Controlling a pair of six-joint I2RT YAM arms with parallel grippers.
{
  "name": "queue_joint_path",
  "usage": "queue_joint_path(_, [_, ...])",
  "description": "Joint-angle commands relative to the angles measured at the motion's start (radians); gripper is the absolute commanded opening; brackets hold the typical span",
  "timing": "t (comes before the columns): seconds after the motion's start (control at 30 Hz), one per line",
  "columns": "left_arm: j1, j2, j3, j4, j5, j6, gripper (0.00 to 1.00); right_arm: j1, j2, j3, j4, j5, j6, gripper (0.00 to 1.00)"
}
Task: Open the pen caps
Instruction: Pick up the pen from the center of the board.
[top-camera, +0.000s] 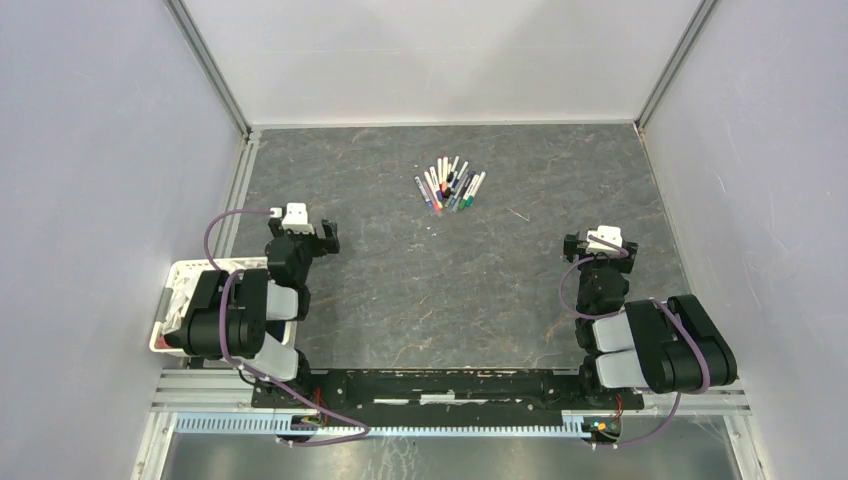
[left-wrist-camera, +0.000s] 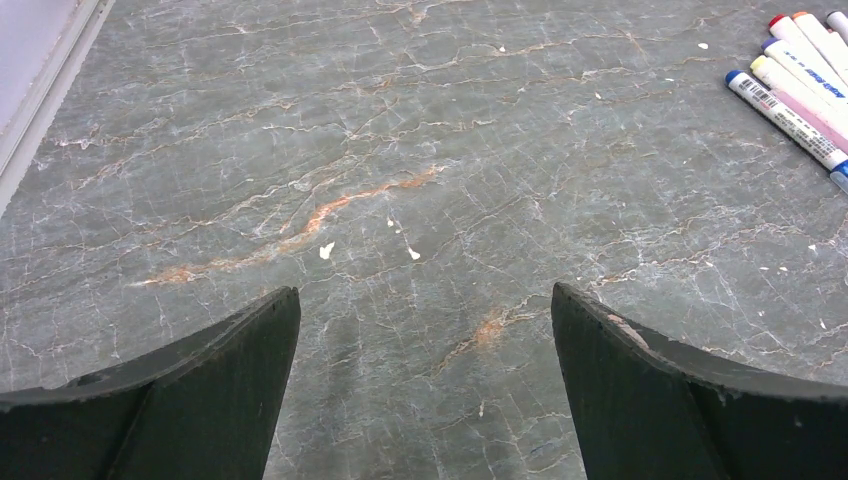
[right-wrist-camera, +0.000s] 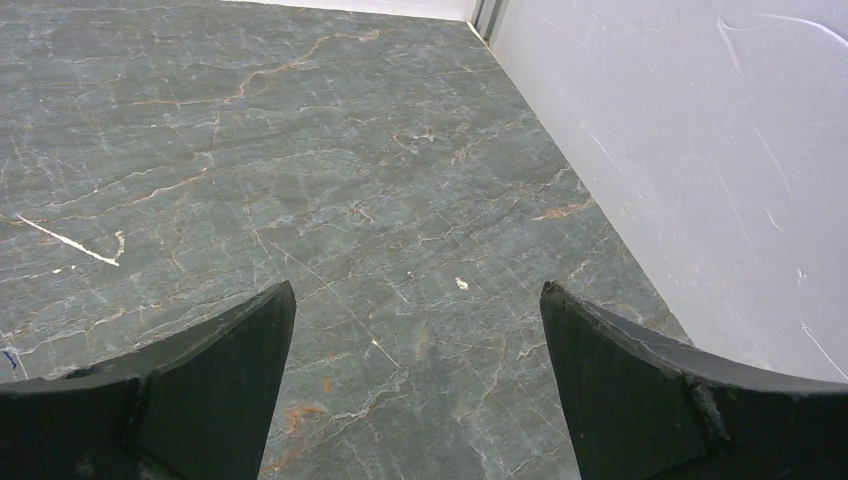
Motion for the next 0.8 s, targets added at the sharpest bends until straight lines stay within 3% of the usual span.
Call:
queue_joint_path(0.0, [0.0,0.005,-0.002,0.037,-0.017,-0.031,1.0,-0.003,-0.012,-0.112,0.034,-0.009,0.014,0.98])
queue_joint_path(0.23, [-0.015,-0.001,-0.001,0.03,-0.025,-0.027,1.0,0.0,-0.069,-0.115,0.014,0.009,0.019,0.98])
queue_joint_path(0.3, [-0.009,-0.024,0.023,-0.011,-0.035,-0.03,1.0,0.028,-0.162,-0.063,-0.177,0.095,0.025,0.98])
queue_joint_path(0.37, [-0.007,-0.069,0.143,-0.302,-0.042,-0.036,1.0,0.028,-0.228,0.089,-0.481,0.165,0.114,0.98])
queue_joint_path(0.43, [-0.006,-0.079,0.334,-0.612,-0.016,-0.016,1.0,0.028,-0.263,0.189,-0.657,0.186,0.241,0.98])
queue_joint_path(0.5, [-0.002,-0.062,0.49,-0.822,-0.014,0.022,1.0,0.026,-0.271,0.282,-0.788,0.127,0.368,0.98])
queue_joint_path(0.6, [0.021,-0.048,0.661,-1.032,0.025,0.027,1.0,0.024,-0.237,0.423,-0.976,0.033,0.561,0.98])
queue_joint_path(0.7, [0.042,-0.057,0.744,-1.159,0.073,0.031,1.0,0.032,-0.123,0.547,-1.009,-0.157,0.511,0.98])
queue_joint_path(0.77, [0.048,-0.066,0.78,-1.22,0.075,0.025,1.0,0.088,-0.028,0.682,-1.117,-0.102,0.502,0.98])
